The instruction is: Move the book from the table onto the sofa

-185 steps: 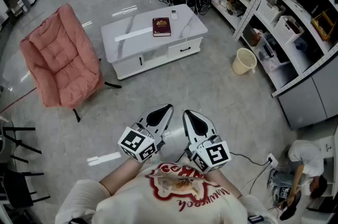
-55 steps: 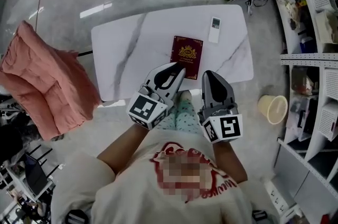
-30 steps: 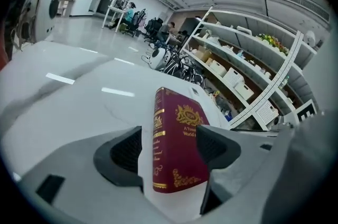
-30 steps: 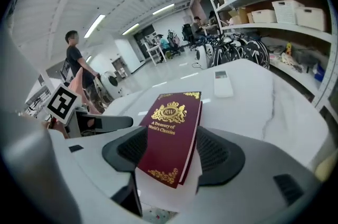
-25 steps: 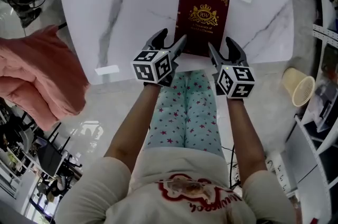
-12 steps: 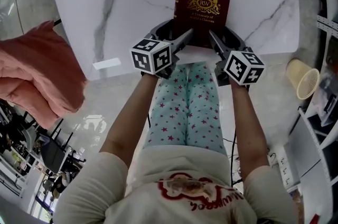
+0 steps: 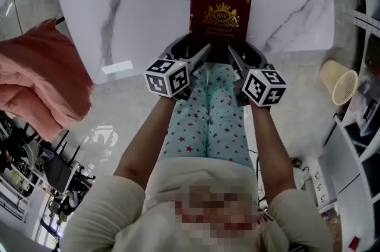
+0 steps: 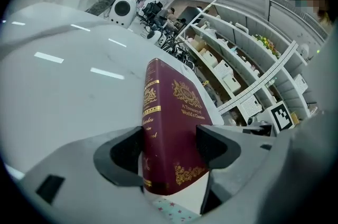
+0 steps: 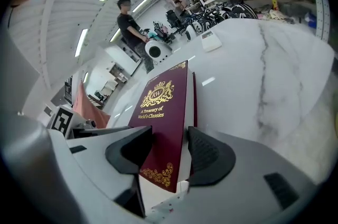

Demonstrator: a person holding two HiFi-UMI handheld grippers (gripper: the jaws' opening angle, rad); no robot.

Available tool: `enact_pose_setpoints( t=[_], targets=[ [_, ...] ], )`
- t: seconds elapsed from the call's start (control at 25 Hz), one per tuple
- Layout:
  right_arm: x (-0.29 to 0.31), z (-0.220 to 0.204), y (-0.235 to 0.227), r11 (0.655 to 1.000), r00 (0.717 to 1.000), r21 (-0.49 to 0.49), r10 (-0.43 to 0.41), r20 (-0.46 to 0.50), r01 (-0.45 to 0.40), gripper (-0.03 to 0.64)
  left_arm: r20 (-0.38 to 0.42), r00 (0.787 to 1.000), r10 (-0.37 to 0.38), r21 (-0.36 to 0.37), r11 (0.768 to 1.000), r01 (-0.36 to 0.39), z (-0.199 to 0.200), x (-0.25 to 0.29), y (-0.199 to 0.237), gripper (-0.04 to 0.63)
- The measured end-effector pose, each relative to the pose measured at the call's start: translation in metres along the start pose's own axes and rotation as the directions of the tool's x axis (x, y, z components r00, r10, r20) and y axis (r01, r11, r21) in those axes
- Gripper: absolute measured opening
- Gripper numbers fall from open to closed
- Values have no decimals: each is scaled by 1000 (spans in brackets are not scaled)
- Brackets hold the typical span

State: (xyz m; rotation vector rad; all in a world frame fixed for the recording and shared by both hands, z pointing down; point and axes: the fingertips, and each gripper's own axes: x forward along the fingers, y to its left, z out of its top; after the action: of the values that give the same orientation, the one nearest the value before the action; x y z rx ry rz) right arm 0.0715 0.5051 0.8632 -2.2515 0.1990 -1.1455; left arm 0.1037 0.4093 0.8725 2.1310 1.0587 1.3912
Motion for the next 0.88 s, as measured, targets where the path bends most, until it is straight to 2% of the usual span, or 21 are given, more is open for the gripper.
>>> enact_pose_setpoints(
  t=[0.36,0.88],
  targets=[
    [-25,-47,8,999,998,-17,-42,-47,41,209,-22,999,36,-49,998,-37,-51,-26,-8,305],
    [-30,-55,9,997,991,-43,-73,-114,69,207,-58,997,54,-75,995,-59,-63,-29,-11,305]
  ],
)
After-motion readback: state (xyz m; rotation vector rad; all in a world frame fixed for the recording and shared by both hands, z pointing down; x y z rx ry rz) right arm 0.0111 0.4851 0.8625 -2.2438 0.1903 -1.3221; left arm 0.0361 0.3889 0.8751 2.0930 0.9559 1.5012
